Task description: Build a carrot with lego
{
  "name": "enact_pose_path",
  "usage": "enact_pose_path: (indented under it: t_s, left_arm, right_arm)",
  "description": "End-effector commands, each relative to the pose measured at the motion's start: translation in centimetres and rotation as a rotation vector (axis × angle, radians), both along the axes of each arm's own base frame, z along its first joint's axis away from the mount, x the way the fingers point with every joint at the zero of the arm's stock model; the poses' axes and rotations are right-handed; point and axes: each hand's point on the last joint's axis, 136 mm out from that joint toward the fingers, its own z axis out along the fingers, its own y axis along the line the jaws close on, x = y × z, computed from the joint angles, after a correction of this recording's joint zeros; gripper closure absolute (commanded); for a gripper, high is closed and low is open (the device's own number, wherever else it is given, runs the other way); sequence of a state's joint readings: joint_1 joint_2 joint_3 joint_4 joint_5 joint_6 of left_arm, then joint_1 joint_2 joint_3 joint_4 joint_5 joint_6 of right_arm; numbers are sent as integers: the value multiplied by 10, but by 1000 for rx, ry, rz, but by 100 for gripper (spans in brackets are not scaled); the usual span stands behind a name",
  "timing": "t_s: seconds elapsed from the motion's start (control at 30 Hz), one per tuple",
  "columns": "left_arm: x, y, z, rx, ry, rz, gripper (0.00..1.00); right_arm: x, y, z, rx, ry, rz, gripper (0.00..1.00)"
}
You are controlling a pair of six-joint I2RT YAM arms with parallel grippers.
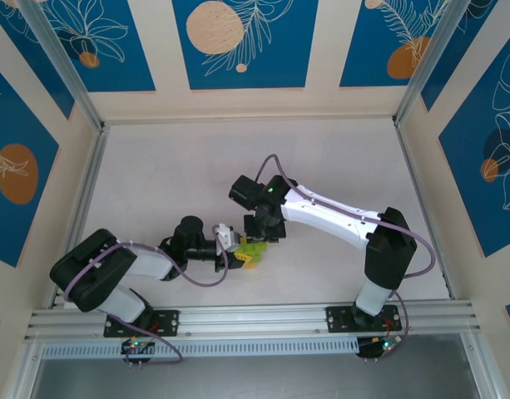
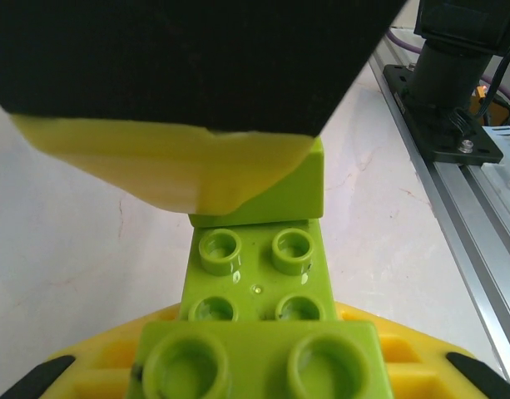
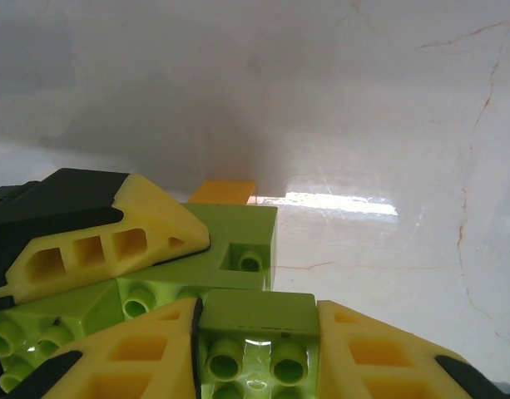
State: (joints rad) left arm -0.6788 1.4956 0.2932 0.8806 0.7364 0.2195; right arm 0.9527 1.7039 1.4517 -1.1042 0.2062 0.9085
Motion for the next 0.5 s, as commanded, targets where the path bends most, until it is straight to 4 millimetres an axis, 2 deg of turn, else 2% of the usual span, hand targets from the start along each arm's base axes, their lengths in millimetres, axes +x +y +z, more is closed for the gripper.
enact_pose_path:
  t_s: [0.0,0.47]
  left_arm:
    - [5,1,-7,26,-9,12,72]
    - [4,0,-7,27,-9,13,73]
  right_arm:
    - [-6,-2,-11,-31,15,2,68]
    - [-25,-4,-35,-106,30,-6,69]
